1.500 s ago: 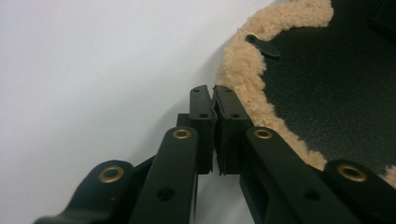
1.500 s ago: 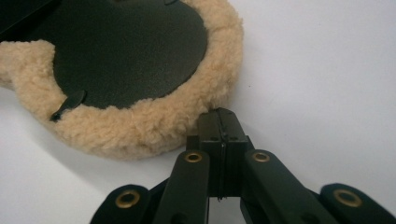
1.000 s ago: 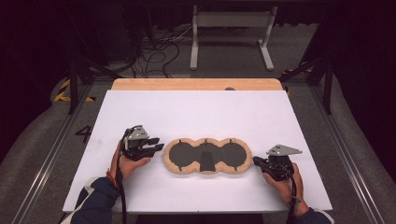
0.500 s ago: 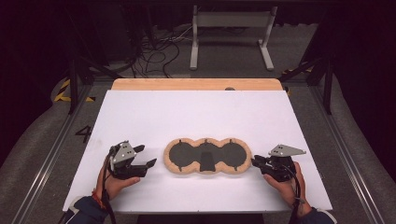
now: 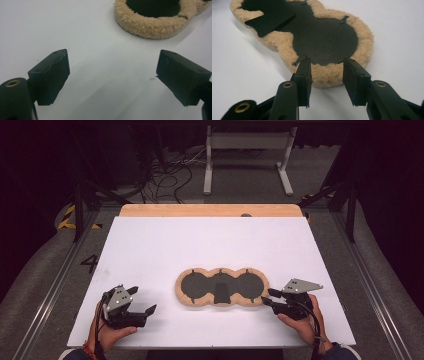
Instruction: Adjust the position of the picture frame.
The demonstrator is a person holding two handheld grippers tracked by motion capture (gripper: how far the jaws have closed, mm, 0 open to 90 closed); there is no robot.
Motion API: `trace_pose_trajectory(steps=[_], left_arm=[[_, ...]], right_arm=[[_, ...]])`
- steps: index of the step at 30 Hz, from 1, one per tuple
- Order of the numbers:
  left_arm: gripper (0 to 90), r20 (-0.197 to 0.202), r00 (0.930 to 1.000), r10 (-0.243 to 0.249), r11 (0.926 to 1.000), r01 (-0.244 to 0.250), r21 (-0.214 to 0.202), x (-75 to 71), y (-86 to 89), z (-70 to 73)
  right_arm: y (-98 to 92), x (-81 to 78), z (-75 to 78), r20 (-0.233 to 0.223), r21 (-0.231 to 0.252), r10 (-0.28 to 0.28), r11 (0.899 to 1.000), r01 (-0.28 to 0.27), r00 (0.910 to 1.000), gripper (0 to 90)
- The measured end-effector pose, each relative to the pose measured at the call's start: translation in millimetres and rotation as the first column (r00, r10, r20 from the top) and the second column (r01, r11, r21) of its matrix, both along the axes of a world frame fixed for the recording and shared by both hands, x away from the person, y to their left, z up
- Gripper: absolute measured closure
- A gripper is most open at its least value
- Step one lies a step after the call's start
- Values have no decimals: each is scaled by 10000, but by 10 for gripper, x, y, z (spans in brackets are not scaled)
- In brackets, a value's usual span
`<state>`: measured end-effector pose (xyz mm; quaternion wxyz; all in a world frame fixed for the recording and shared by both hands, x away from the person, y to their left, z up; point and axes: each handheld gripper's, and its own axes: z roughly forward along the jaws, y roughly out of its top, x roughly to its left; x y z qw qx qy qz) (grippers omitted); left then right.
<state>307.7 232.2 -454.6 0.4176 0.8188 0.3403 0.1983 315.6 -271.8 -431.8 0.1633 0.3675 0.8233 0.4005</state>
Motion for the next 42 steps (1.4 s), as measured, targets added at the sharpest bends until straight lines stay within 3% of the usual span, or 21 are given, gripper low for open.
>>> trace_pose_trajectory(steps=[8,16,24,31,36,42], left_arm=[[123,-73,10000,-42,10000,42,-17,-19,37,-10],[133,-123,9998,-140,9999,141,73,3,23,-37],[136,-255,9989,-384,9992,386,100,-15,9,-50],[139,-337,9988,-366,9992,372,175,-29,24,-67],[139,-364,9987,-361,9991,369,227,-32,28,-76],[139,-428,9983,-402,9989,412,214,-30,32,-84]], right_arm=[[103,-45,34,-105,162,448,9989,-446,9989,776],[373,-48,-21,-606,271,1352,9906,-1338,9890,831],[655,17,-81,-910,137,1891,9820,-1886,9777,832],[779,103,-118,-1395,422,2289,9734,-2251,9634,829],[823,127,-132,-1578,422,2388,9711,-2351,9582,796],[803,172,-132,-1927,931,2354,9708,-2211,9526,738]])
